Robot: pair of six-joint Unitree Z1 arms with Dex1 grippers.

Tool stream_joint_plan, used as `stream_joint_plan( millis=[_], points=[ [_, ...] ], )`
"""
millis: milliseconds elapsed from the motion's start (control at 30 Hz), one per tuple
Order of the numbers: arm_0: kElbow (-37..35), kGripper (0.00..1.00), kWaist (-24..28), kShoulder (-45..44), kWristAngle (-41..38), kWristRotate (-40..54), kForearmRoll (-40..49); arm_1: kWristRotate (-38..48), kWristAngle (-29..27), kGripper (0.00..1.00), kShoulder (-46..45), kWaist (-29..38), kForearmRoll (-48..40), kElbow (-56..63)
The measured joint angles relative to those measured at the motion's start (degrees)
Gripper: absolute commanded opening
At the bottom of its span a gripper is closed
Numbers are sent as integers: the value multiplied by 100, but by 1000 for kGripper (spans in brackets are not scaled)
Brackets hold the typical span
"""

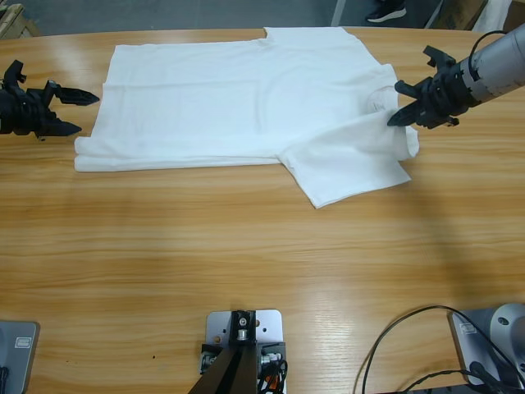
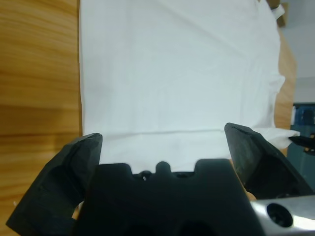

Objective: Fold clothes

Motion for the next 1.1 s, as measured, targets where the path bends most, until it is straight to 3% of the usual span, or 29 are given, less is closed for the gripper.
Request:
stream_joint_plan(
  millis=[133, 333, 367, 433, 467, 500, 667, 767, 900, 1100],
  points=[
    [-26, 968, 0, -245, -1, 316, 563, -74, 305, 0, 0, -1, 0, 19],
    [-49, 968, -68, -1062, -60, 764, 1312, -829, 896, 0, -310, -2, 2, 18],
    [-49, 968, -110, -1199, -73, 800, 1379, -955, 977, 75, -421, -2, 3, 18],
    [-49, 968, -239, -1456, -74, 825, 1486, -1144, 1129, 807, -595, 34, 162, -17],
    [-49, 968, -303, -1571, -74, 831, 1533, -1219, 1200, 956, -668, 57, 271, -24],
    [-49, 968, -351, -1660, -74, 841, 1584, -1271, 1262, 993, -760, 75, 343, -23],
    [-49, 968, -520, -1900, -74, 880, 1926, -1360, 1328, 1000, -900, 29, 1147, -100],
    [-49, 968, -552, -2094, -74, 883, 2097, -1352, 943, 1000, -643, 21, 1621, -365],
    [-48, 968, -563, -2402, -74, 915, 2476, -1237, 441, 996, -135, -1, 1936, -779],
    [-56, 968, -563, -2730, -74, 915, 2878, -1114, 404, 1000, 231, -9, 2041, -978]
  ],
)
